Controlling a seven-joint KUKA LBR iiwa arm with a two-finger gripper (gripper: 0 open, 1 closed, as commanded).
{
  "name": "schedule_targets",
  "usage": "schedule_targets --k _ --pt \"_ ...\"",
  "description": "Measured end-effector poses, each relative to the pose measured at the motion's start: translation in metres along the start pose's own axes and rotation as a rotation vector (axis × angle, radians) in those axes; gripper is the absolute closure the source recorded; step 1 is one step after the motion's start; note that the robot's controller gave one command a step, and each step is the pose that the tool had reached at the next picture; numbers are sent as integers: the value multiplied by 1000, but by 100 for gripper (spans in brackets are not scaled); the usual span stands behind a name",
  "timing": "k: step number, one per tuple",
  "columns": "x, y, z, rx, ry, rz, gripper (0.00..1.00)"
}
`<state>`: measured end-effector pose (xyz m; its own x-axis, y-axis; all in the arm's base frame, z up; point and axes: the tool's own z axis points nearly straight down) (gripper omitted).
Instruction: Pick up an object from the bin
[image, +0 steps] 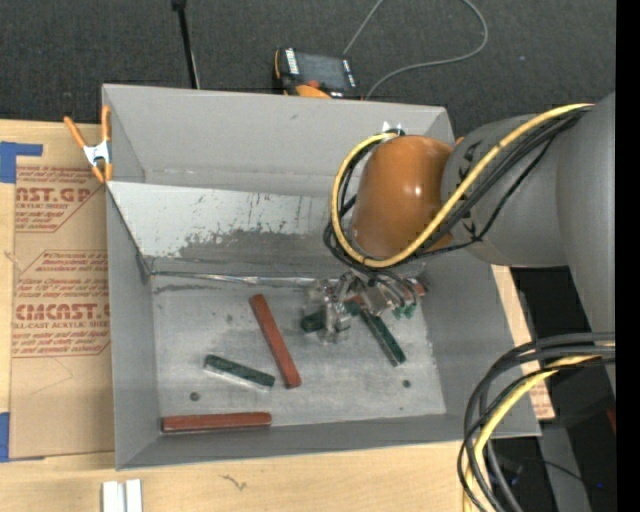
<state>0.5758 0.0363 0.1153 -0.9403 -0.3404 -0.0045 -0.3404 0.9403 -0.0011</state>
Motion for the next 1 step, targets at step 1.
schedule_targets --k 1 --pt "-12 -2 -166 2 -8 11 100"
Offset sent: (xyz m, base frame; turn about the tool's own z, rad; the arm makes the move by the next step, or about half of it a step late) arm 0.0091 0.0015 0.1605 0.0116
